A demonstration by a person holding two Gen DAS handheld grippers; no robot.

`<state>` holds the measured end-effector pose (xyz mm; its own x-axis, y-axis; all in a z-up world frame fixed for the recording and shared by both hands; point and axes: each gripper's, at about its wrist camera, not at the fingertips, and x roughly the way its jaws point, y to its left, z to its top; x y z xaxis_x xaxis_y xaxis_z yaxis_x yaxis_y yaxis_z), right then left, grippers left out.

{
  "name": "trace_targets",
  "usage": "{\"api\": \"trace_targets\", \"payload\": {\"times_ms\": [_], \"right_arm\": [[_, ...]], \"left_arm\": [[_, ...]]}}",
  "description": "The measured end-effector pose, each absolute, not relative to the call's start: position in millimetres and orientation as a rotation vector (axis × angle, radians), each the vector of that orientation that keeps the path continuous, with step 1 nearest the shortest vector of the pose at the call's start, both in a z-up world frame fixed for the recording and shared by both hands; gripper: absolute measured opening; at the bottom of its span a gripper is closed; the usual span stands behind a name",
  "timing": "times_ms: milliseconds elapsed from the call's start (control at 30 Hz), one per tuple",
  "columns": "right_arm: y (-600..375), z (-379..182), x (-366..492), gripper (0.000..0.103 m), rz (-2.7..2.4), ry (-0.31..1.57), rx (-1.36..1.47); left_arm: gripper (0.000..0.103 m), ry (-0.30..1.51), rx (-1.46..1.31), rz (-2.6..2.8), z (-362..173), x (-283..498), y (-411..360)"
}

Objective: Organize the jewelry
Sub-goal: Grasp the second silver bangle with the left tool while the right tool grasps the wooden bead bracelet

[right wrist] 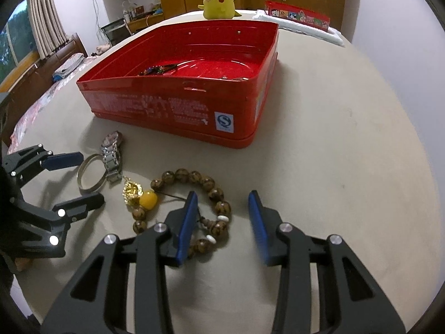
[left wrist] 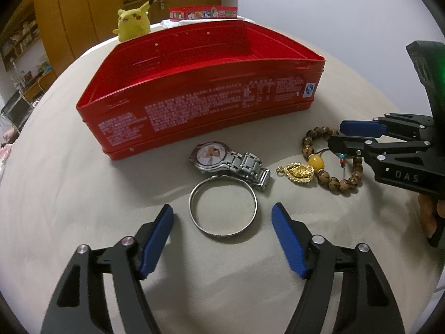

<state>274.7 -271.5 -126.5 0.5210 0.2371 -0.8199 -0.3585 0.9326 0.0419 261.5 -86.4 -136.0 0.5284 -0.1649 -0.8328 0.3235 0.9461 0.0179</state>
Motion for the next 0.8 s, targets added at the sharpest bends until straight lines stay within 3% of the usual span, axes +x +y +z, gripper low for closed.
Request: {"api": "trace_targets", "payload": {"times_ms": [67, 333, 700, 767, 800], "right_arm": [[-271.4, -127.0, 273.6, 0.03, 0.359, 0.956, -0.14], [-272.7, -129.0, 274.7, 0.019, 0.356, 0.946, -0.131], [-275.5, -123.2, 267.1, 0.012, 0.367, 0.952, -0.106], [-276.3, -120.4, 264.3, 0.01, 0.369, 0.946, -0.103], [-276.5, -118.2, 262.1, 0.003, 0.371, 0.942, -0.1]], "left_arm": [[0.061, 0.963, 0.19, -0.302, -135.3, 258.8, -89.2], [0.05, 0.953, 0.199, -0.309, -134.6, 255.7, -90.7], [0.049, 0.957, 0.157, -0.297, -130.6, 253.9, -81.2], [0.049, 0.958, 0.153, -0.292, -129.4, 252.9, -78.7], [0.049, 0.958, 0.151, -0.288, -128.6, 251.7, -77.0]]}}
